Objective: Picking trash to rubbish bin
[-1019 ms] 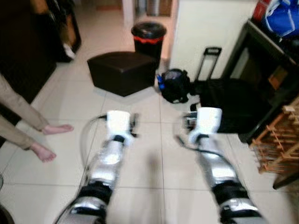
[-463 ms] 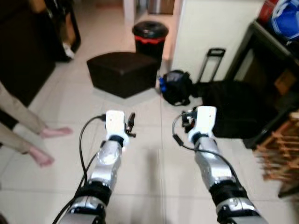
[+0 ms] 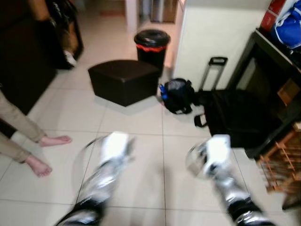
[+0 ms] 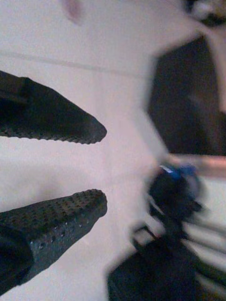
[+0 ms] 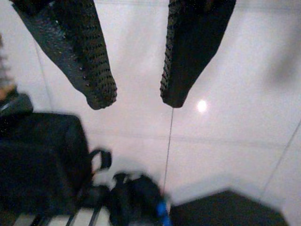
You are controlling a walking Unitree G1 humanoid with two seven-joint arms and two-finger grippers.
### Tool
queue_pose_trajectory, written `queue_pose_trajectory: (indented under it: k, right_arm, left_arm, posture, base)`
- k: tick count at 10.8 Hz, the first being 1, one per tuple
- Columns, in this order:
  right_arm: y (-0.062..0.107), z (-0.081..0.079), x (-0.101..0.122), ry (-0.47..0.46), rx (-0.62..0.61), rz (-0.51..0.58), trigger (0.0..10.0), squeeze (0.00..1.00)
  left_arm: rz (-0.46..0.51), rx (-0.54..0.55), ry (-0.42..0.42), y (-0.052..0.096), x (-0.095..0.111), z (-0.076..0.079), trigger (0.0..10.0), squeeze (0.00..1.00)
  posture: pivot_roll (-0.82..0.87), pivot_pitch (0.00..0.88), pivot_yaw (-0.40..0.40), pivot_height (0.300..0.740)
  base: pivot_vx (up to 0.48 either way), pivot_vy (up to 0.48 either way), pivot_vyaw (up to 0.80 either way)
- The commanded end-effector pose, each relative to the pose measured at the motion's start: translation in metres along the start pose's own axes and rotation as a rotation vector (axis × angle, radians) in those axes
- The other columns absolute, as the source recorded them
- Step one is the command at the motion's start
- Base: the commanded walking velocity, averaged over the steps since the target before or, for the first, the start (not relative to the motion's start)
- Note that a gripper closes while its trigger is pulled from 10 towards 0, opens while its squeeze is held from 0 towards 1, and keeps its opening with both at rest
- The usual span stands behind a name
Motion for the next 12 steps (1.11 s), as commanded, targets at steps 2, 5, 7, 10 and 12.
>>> queue_pose_trajectory:
  k: [2, 5, 7, 10, 12]
  right_arm:
    - [0.02, 0.015, -0.058, 0.039, -0.015, -0.223, 10.0, 0.0]
    - [0.038, 0.01, -0.094, 0.032, 0.021, -0.355, 10.0, 0.0]
    - [0.048, 0.017, -0.11, 0.013, -0.008, -0.417, 10.0, 0.0]
    - [0.049, 0.018, -0.111, -0.029, -0.027, -0.423, 10.0, 0.0]
    - [0.047, 0.015, -0.11, -0.045, -0.021, -0.417, 10.0, 0.0]
  left_arm:
    - [-0.159, 0.001, -0.048, 0.013, -0.035, -0.002, 10.0, 0.0]
    - [-0.315, 0.033, -0.067, 0.031, -0.068, -0.008, 10.0, 0.0]
    - [-0.375, 0.049, -0.05, 0.043, -0.085, -0.009, 10.0, 0.0]
    - [-0.429, 0.062, -0.044, 0.054, -0.098, -0.012, 10.0, 0.0]
    - [-0.445, 0.072, -0.04, 0.055, -0.1, -0.013, 10.0, 0.0]
  posture:
    - [-0.02, 0.03, 0.013, 0.74]
    - [-0.03, 0.029, 0.009, 0.74]
    - [-0.02, 0.036, 0.006, 0.74]
    - [-0.03, 0.028, 0.008, 0.74]
    - [-0.02, 0.017, 0.006, 0.74]
  base:
    - [0.334, 0.0, 0.0]
    - [0.328, 0.0, 0.0]
    - [0.321, 0.0, 0.0]
    - [0.309, 0.0, 0.0]
    - [0.302, 0.0, 0.0]
Point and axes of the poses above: a point about 5 cm out from each wrist's last joint towards the gripper, its own y axis pointing back from the gripper into the wrist, its own x axis along the axis of the wrist's last joint, z = x × y, the point moved 1 cm from there along -y, pointing out of the wrist towards the gripper
